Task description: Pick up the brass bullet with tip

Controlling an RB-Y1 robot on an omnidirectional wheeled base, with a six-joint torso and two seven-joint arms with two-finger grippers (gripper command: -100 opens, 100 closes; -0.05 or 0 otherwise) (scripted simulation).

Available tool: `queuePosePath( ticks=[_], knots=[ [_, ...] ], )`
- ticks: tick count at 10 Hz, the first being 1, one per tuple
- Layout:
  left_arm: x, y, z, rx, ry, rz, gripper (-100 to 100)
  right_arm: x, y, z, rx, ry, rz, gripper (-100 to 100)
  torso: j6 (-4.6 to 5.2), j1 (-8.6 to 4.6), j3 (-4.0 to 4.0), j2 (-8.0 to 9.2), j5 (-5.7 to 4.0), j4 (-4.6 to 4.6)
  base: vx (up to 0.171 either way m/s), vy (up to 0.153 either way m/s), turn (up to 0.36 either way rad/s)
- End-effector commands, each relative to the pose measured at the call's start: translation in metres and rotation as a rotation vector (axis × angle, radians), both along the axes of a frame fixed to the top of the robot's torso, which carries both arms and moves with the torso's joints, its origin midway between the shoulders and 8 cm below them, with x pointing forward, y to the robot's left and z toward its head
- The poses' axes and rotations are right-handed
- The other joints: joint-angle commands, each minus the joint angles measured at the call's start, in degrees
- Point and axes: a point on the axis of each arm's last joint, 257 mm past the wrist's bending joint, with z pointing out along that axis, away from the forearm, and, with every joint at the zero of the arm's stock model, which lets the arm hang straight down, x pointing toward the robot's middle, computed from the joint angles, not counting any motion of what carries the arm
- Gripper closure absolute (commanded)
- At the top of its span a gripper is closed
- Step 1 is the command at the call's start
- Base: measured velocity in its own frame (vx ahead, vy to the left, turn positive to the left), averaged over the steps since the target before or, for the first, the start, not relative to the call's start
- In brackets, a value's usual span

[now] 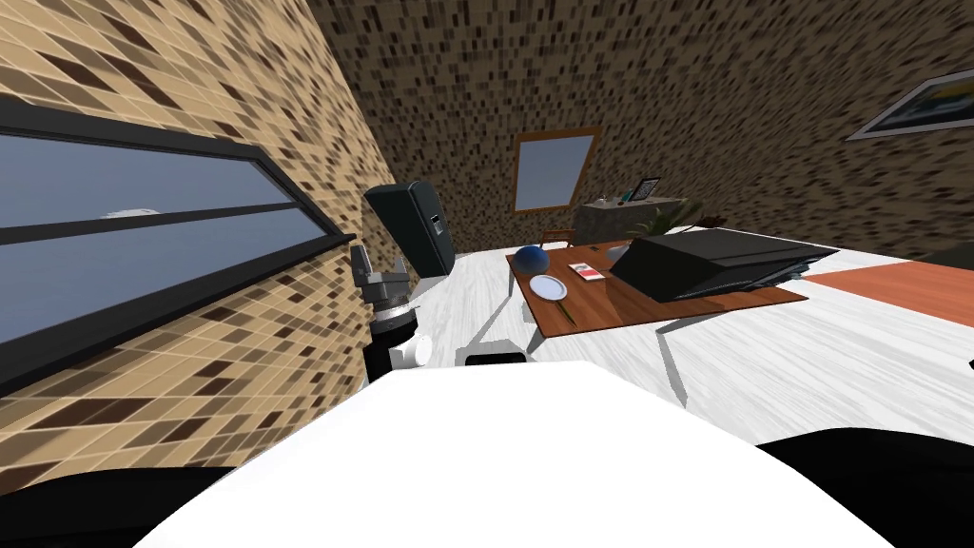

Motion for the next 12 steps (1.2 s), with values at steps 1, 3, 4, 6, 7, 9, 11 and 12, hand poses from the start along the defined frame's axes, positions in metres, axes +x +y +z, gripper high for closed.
queuePosePath(
  ticks=[1,3,4,6,7,9,11,12],
  knots=[
    [0.0,0.0,0.0,0.0,0.0,0.0,0,-0.014,-0.015,-0.009,-0.034,0.036,0.026,-100,0.0,0.0,0.0,0.0,0.0,0.0,0.121,0.052,0.008],
    [0.0,0.0,0.0,0.0,0.0,0.0,0,-0.046,-0.039,-0.017,-0.09,0.1,0.075,-100,-0.01,-0.09,-0.05,-0.08,-0.02,-0.01,0.158,0.058,0.025],
    [0.0,0.0,0.0,0.0,0.0,0.0,0,-0.075,-0.061,-0.02,-0.142,0.158,0.124,-100,-0.02,-0.08,-0.05,-0.07,-0.02,-0.02,0.14,0.067,0.044],
    [0.0,0.0,0.0,0.0,0.0,0.0,0,-0.102,-0.086,-0.022,-0.194,0.214,0.172,-100,-0.01,-0.13,0.0,0.01,-0.02,0.0,0.147,0.04,0.025],
    [0.0,0.0,0.0,0.0,0.0,0.0,0,-0.123,-0.11,-0.018,-0.242,0.258,0.228,-100,-0.03,-0.16,-0.06,-0.11,-0.02,-0.02,0.224,0.03,0.07],
    [0.0,0.0,0.0,0.0,0.0,0.0,0,-0.146,-0.141,-0.014,-0.299,0.311,0.278,-100,-0.01,-0.15,-0.14,-0.22,-0.04,-0.05,0.19,0.032,0.027],
    [0.0,0.0,0.0,0.0,0.0,0.0,0,-0.178,-0.188,-0.002,-0.386,0.385,0.373,-100,-0.04,-0.28,-0.24,-0.41,-0.05,-0.09,0.274,0.021,0.081],
    [0.0,0.0,0.0,0.0,0.0,0.0,0,-0.189,-0.209,0.005,-0.424,0.414,0.417,-100,-0.04,-0.18,-0.33,-0.56,-0.05,-0.12,0.313,0.051,0.097]
  ],
)
